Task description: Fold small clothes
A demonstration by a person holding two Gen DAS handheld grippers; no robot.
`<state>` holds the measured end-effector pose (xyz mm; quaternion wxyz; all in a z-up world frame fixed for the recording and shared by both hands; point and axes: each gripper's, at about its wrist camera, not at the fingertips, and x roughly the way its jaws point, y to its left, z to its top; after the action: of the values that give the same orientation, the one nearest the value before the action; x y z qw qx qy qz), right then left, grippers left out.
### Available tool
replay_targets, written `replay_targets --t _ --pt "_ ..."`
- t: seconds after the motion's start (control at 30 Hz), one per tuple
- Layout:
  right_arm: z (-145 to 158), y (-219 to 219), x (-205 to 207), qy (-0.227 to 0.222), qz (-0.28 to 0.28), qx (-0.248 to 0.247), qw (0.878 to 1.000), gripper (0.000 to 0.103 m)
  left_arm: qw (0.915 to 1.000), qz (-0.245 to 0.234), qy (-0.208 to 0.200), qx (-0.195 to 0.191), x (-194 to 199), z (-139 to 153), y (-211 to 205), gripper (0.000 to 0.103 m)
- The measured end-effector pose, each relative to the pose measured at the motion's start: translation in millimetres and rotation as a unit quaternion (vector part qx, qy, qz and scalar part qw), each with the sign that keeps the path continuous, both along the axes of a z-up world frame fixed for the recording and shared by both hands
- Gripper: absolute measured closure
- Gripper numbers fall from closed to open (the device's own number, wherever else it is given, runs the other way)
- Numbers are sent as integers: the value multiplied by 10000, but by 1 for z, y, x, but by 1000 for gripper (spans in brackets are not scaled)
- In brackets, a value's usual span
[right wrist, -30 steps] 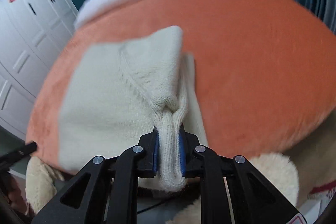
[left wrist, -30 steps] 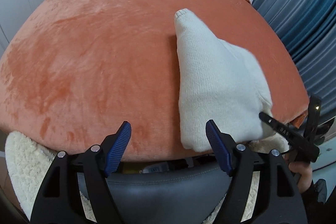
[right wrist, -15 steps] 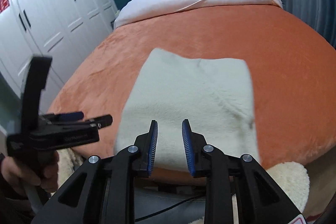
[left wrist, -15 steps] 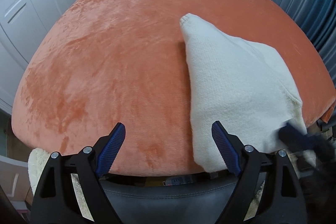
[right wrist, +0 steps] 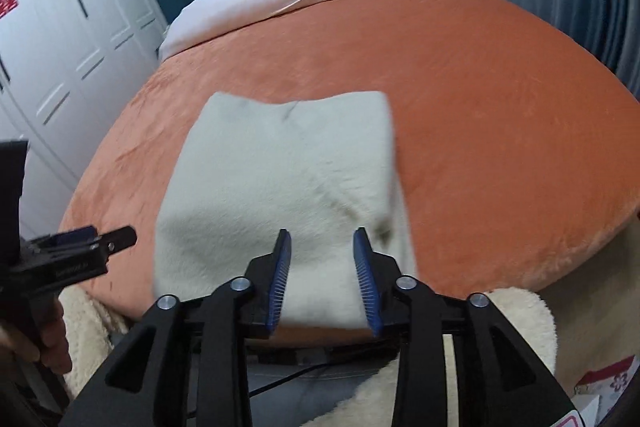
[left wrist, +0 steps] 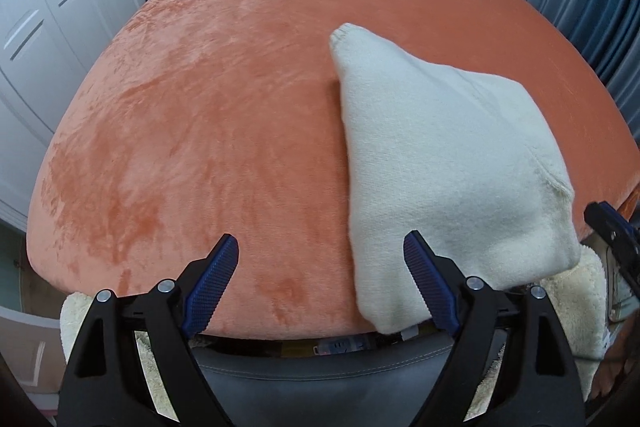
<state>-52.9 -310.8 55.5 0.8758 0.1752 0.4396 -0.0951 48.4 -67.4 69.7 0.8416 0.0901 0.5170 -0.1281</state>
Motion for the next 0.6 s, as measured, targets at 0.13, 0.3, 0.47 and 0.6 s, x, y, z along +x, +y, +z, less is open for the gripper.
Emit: replay_targets --t 0.13,0.3,0.47,0.6 --pt "-8 -23 -10 105 -325 308 9989 59 9999 -91 -66 25 -3 4 -12 20" --pt "-23 -34 -20 148 -320 675 9971 57 9997 -24 160 -196 3 3 -21 19" --pt "-31 -31 -4 126 -248 675 9973 56 9981 141 433 -416 6 -1 -25 19" --pt "-48 -24 26 286 -33 790 9965 70 9989 128 375 -264 1 -1 -29 19"
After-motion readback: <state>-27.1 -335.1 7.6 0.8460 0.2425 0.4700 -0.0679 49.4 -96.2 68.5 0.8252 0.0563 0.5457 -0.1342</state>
